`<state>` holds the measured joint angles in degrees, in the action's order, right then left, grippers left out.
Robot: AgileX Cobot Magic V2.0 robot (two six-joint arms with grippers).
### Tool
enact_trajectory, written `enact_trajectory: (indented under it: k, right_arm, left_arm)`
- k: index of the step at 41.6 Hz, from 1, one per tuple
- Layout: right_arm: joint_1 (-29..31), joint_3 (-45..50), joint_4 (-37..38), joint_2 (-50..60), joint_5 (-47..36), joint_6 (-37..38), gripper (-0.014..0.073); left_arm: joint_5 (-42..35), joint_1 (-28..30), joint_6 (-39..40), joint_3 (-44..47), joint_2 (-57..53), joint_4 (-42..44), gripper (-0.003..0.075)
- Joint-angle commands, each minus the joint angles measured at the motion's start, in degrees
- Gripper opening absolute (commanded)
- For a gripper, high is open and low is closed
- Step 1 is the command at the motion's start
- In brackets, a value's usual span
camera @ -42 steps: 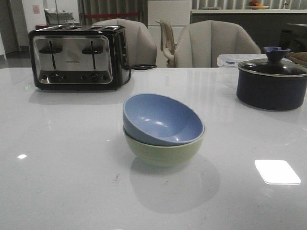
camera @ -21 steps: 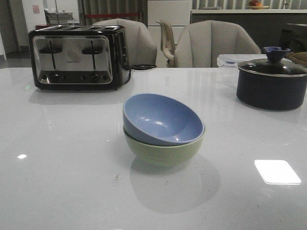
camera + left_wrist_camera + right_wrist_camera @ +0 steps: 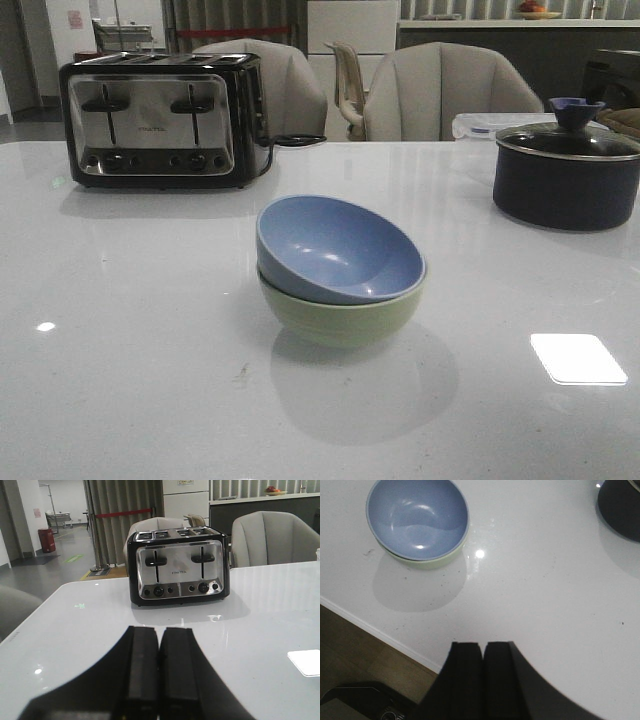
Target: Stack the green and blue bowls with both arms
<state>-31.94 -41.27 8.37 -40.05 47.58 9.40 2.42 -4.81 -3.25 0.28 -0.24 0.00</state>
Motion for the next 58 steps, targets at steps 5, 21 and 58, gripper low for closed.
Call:
enact_trajectory:
  k: [5,21,58]
  right_arm:
    - [0.05,-1.45,0.99,0.17,-3.27,-0.14,0.0034]
    - [0.05,-1.45,0.99,0.17,-3.27,-0.14,0.0034]
    - [23.56,27.04,1.12,31.50,-33.77,-0.14,0.0034]
  left_arm:
    - [-5.38,0.15,0.18,1.18,-1.17,-0.32,0.0101]
    - [-5.38,0.15,0.18,1.18,-1.17,-0.32,0.0101]
    - [-5.38,0.15,0.18,1.18,-1.17,-0.32,0.0101]
